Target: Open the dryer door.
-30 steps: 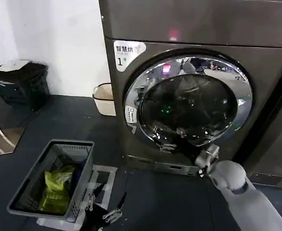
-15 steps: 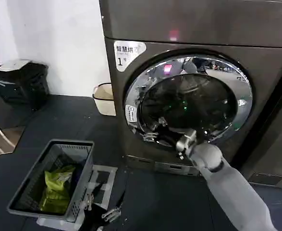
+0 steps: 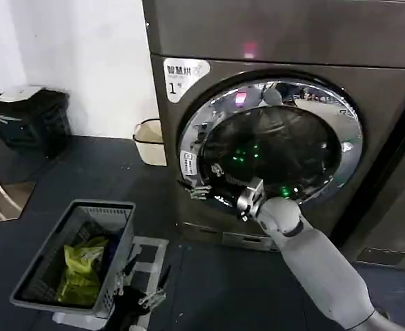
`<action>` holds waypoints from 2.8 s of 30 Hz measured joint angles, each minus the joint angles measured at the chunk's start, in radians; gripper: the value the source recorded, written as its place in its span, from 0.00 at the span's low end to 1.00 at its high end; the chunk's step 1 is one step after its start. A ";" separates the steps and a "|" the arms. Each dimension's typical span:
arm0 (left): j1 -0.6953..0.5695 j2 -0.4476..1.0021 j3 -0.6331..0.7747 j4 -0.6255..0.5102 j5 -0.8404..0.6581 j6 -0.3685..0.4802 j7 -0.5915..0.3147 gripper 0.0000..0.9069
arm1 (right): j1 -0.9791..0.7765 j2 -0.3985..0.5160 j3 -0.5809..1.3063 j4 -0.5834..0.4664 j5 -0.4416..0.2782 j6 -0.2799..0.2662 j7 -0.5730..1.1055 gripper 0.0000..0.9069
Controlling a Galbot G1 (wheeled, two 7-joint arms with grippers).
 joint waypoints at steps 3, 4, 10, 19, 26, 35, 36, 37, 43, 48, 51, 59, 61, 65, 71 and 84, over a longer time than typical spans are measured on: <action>-0.028 0.021 -0.027 0.017 -0.079 0.012 0.029 1.00 | -0.015 -0.020 0.004 0.023 0.017 0.000 -0.044 1.00; -0.034 0.032 -0.040 0.025 -0.104 0.019 0.023 1.00 | -0.020 -0.027 0.008 0.028 0.022 -0.001 -0.062 1.00; -0.078 0.143 -0.128 0.085 -0.233 0.009 -0.011 1.00 | -0.057 -0.062 0.032 0.071 0.034 -0.007 -0.175 1.00; -0.202 0.348 -0.136 0.159 -0.462 0.035 0.027 1.00 | -0.127 -0.131 0.094 0.156 0.047 -0.017 -0.362 1.00; -0.322 0.539 -0.060 0.290 -0.642 -0.010 0.051 1.00 | -0.225 -0.199 0.179 0.238 0.060 0.007 -0.480 1.00; -0.528 0.708 0.137 0.427 -0.745 -0.005 0.088 1.00 | -0.342 -0.269 0.298 0.326 0.095 0.026 -0.593 1.00; -0.551 0.716 0.164 0.438 -0.751 -0.005 0.098 1.00 | -0.357 -0.277 0.314 0.336 0.101 0.026 -0.604 1.00; -0.577 0.723 0.193 0.451 -0.758 -0.003 0.113 1.00 | -0.372 -0.284 0.331 0.344 0.104 0.027 -0.617 1.00; -0.734 0.743 0.370 0.516 -0.817 0.014 0.167 1.00 | -0.486 -0.310 0.453 0.387 0.121 0.041 -0.678 1.00; -0.901 0.719 0.535 0.574 -0.871 0.017 0.184 1.00 | -0.592 -0.295 0.593 0.386 0.146 0.055 -0.718 1.00; -0.997 0.693 0.629 0.608 -0.870 0.014 0.196 1.00 | -0.645 -0.283 0.696 0.357 0.152 0.057 -0.756 1.00; -1.187 0.622 0.830 0.663 -0.894 0.013 0.268 1.00 | -0.751 -0.236 1.013 0.251 0.086 0.069 -0.790 1.00; -1.219 0.606 0.868 0.663 -0.904 0.019 0.291 1.00 | -0.772 -0.219 1.087 0.223 0.086 0.068 -0.766 1.00; -1.275 0.577 0.938 0.656 -0.920 0.022 0.324 1.00 | -0.797 -0.179 1.218 0.179 0.101 0.040 -0.709 1.00; -1.333 0.541 1.039 0.633 -0.937 0.029 0.360 1.00 | -0.815 -0.140 1.429 0.139 0.122 0.039 -0.603 1.00; -1.325 0.468 1.142 0.553 -0.892 0.014 0.344 1.00 | -0.827 -0.118 1.802 0.153 -0.092 -0.072 -0.042 1.00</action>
